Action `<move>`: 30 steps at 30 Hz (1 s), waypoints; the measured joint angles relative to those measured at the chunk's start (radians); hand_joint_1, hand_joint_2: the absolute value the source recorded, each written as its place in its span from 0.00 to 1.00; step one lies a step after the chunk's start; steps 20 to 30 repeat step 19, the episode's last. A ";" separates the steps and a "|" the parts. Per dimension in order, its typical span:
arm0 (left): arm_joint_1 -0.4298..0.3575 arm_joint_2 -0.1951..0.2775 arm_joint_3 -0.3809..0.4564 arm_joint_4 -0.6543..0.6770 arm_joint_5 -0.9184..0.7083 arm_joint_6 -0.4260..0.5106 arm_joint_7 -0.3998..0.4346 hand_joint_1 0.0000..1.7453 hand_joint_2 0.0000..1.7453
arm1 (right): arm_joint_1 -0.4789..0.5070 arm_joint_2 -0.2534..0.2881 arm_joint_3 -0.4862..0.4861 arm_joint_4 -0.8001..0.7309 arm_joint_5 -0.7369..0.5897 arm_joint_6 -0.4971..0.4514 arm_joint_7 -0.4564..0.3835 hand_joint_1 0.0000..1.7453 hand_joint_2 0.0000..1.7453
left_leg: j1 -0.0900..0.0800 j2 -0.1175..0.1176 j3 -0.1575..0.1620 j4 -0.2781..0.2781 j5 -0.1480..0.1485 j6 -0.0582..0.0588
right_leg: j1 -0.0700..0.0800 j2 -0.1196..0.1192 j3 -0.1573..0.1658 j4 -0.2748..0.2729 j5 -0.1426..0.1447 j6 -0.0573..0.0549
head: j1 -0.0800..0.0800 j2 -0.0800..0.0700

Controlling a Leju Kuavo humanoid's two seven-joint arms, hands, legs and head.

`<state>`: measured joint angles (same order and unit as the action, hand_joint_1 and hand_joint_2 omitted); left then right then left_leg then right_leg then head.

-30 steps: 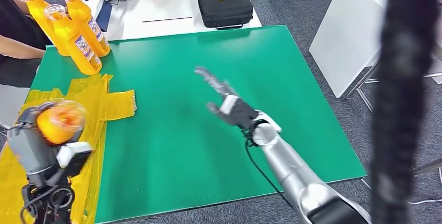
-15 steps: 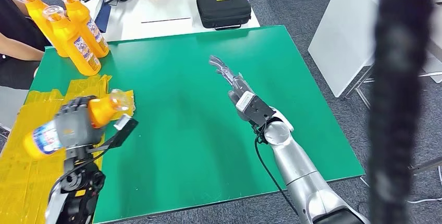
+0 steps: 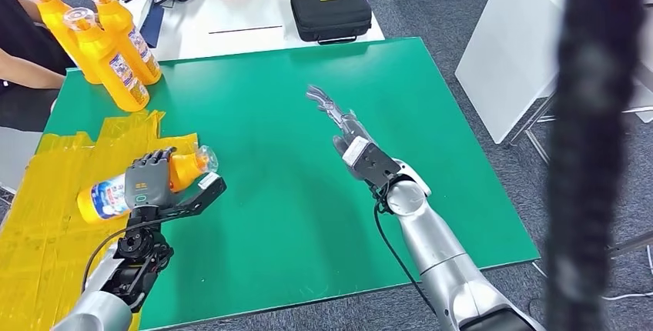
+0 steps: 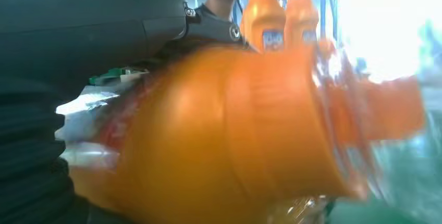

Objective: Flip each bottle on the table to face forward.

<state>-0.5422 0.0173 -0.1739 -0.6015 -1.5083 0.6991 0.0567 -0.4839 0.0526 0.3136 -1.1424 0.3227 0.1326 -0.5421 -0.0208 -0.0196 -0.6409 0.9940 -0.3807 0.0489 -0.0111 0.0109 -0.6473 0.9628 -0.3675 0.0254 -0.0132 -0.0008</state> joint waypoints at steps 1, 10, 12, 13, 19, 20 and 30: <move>-0.007 0.003 -0.001 0.020 0.000 0.000 0.000 0.00 0.75 | 0.001 -0.001 0.000 0.003 0.000 -0.001 0.000 0.00 0.00 | 0.000 0.000 0.000 0.000 0.000 0.000 | 0.000 0.000 0.000 0.000 0.000 0.000 | 0.000 0.000; -0.077 0.024 0.012 0.183 0.034 -0.033 -0.001 0.00 0.00 | 0.001 -0.003 0.000 0.014 0.005 0.008 0.000 0.00 0.00 | 0.000 0.000 0.000 0.000 0.000 0.000 | 0.000 0.000 0.000 0.000 0.000 0.000 | 0.000 0.000; -0.090 0.029 0.021 0.204 0.046 -0.039 -0.013 0.00 0.00 | 0.001 -0.003 0.000 0.017 0.011 0.010 0.002 0.00 0.00 | 0.000 -0.001 0.000 0.000 0.000 0.000 | 0.000 0.000 0.000 0.000 0.000 0.000 | 0.000 0.000; -0.094 0.031 0.026 0.211 0.050 -0.040 -0.017 0.00 0.00 | 0.001 -0.003 0.001 0.021 0.016 0.010 0.004 0.00 0.00 | 0.000 -0.001 0.000 0.000 0.000 0.000 | 0.000 0.000 0.000 0.000 0.000 0.000 | 0.000 0.000; -0.109 0.044 0.049 0.235 0.072 -0.044 -0.029 0.00 0.00 | -0.005 -0.004 0.011 0.055 0.042 0.005 0.005 0.00 0.00 | 0.000 -0.001 0.000 0.000 0.000 0.000 | 0.000 0.000 0.001 0.000 0.000 0.000 | 0.000 0.000; -0.109 0.044 0.049 0.235 0.072 -0.044 -0.029 0.00 0.00 | -0.005 -0.004 0.011 0.055 0.042 0.005 0.005 0.00 0.00 | 0.000 -0.001 0.000 0.000 0.000 0.000 | 0.000 0.000 0.001 0.000 0.000 0.000 | 0.000 0.000; -0.109 0.044 0.049 0.235 0.072 -0.044 -0.029 0.00 0.00 | -0.005 -0.004 0.011 0.055 0.042 0.005 0.005 0.00 0.00 | 0.000 -0.001 0.000 0.000 0.000 0.000 | 0.000 0.000 0.001 0.000 0.000 0.000 | 0.000 0.000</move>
